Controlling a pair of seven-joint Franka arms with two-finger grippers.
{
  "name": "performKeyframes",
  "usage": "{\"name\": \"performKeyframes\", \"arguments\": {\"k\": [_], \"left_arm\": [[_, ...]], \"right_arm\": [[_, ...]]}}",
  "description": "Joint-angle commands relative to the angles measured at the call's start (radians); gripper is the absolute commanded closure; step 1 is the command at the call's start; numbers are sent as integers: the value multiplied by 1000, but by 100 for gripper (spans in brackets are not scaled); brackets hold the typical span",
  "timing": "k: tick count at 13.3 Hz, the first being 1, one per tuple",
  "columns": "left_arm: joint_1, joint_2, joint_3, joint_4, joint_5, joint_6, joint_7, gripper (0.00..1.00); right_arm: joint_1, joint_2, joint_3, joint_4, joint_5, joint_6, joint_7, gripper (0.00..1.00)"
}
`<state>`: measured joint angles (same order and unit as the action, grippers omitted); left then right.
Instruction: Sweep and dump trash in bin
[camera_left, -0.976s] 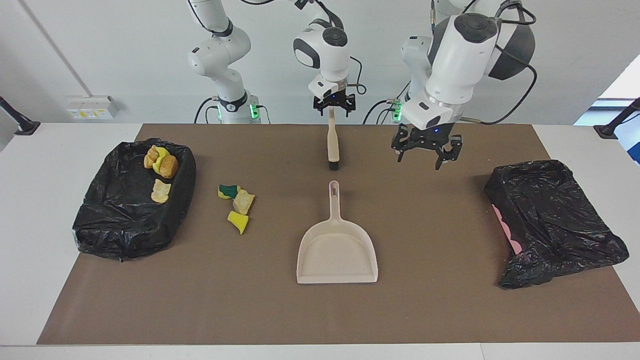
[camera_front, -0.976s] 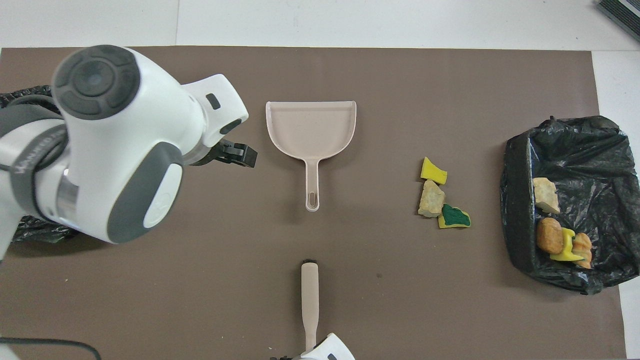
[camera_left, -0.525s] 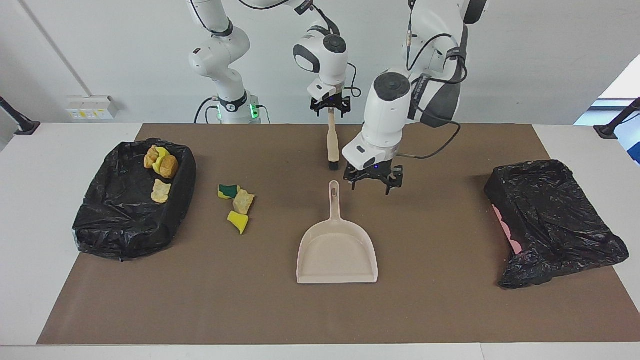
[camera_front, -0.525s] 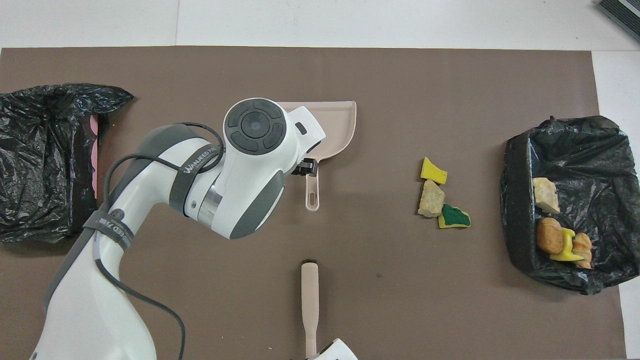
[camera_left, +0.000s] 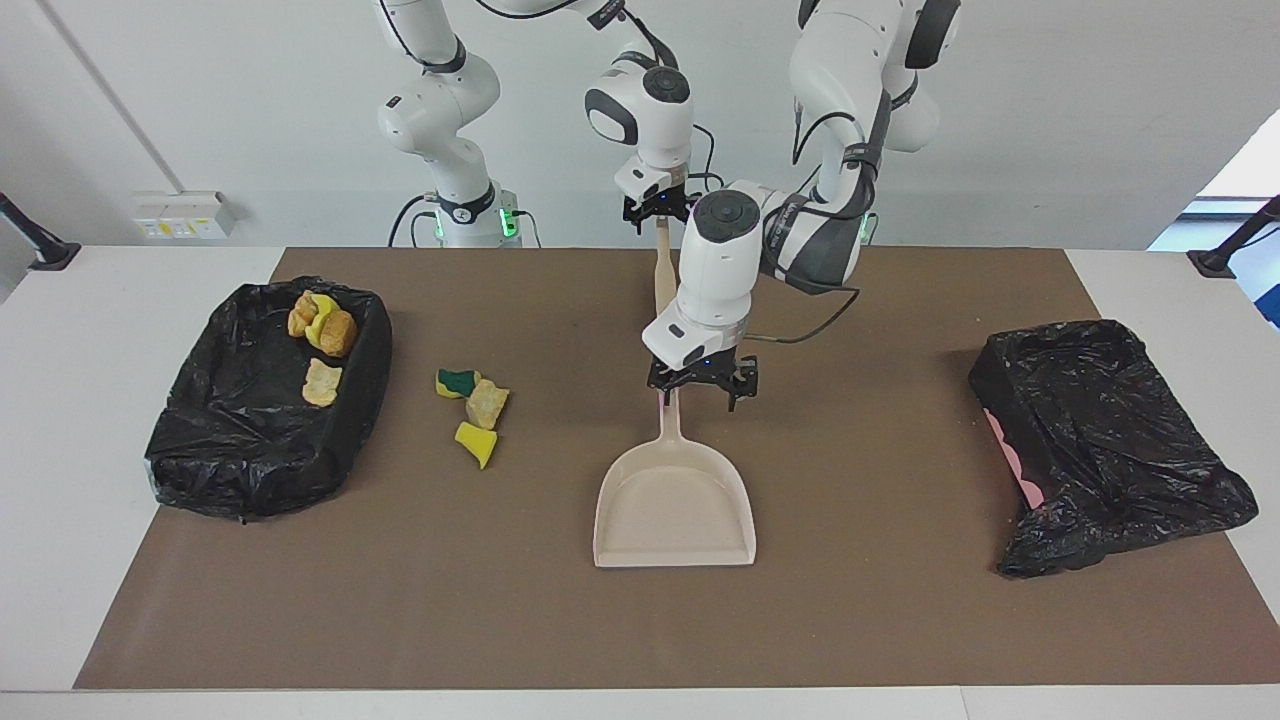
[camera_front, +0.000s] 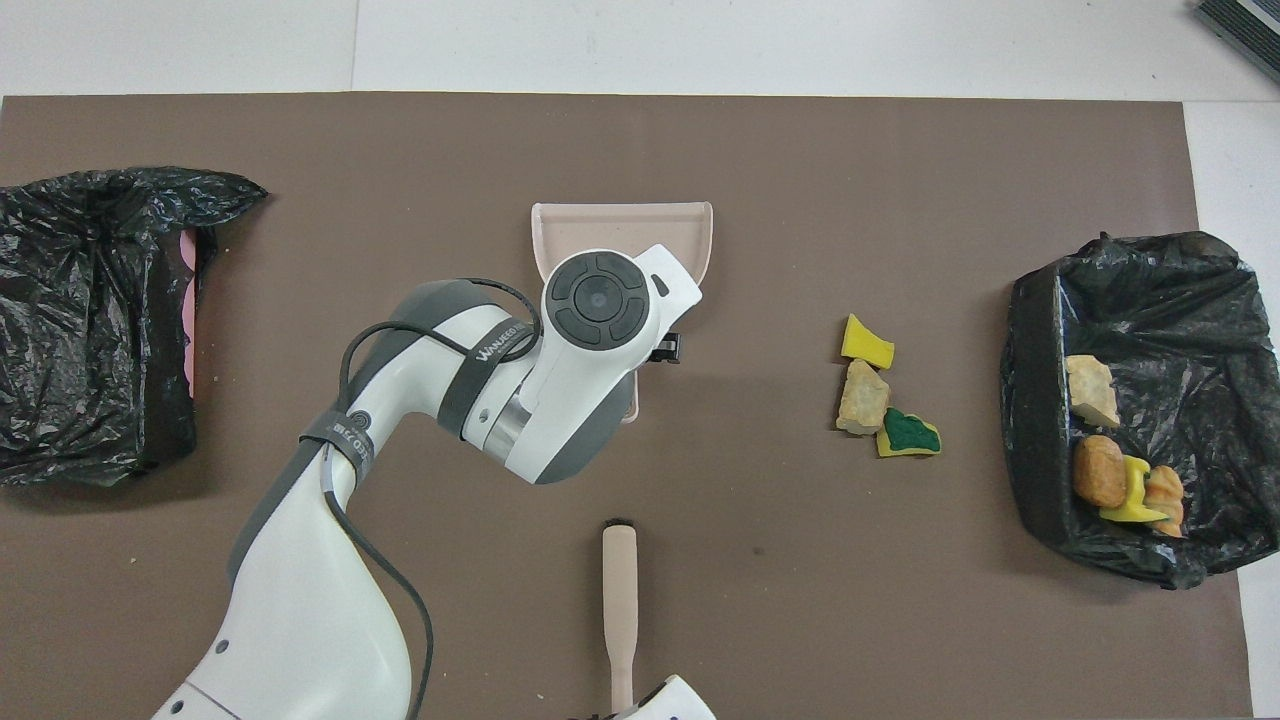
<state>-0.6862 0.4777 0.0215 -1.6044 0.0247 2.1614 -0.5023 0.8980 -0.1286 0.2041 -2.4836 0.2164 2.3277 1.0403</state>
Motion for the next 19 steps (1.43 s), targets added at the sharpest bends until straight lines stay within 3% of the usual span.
{"name": "performKeyframes", "arguments": {"k": [1, 2, 4, 6, 9, 11, 14, 18, 19], "left_arm": [[-12, -7, 14, -6, 11, 14, -19, 0], [-12, -4, 14, -8, 9, 14, -19, 0], [-12, -4, 12, -12, -14, 11, -19, 16], [-13, -4, 12, -15, -19, 2, -18, 19], [-15, -5, 14, -17, -20, -3, -18, 30], [-12, -5, 12, -14, -20, 2, -12, 55], [-13, -7, 12, -16, -20, -5, -4, 84], [-1, -94, 14, -17, -22, -101, 54, 87], [5, -120, 15, -17, -20, -141, 112, 93]], "right_arm": [[-5, -20, -8, 0, -29, -8, -5, 100], [-5, -22, -8, 0, -35, -13, -5, 100], [-11, -20, -8, 0, -38, -16, -9, 100], [-14, -20, -8, 3, -58, -27, -14, 100], [-49, -25, -11, 86, -87, -210, -43, 100], [-80, -72, -11, 112, -120, -306, -65, 100], [-143, -144, -11, 104, -153, -410, -117, 100], [-261, -221, -11, 103, -230, -571, -233, 100], [-295, -226, -11, 103, -262, -599, -270, 100]]}}
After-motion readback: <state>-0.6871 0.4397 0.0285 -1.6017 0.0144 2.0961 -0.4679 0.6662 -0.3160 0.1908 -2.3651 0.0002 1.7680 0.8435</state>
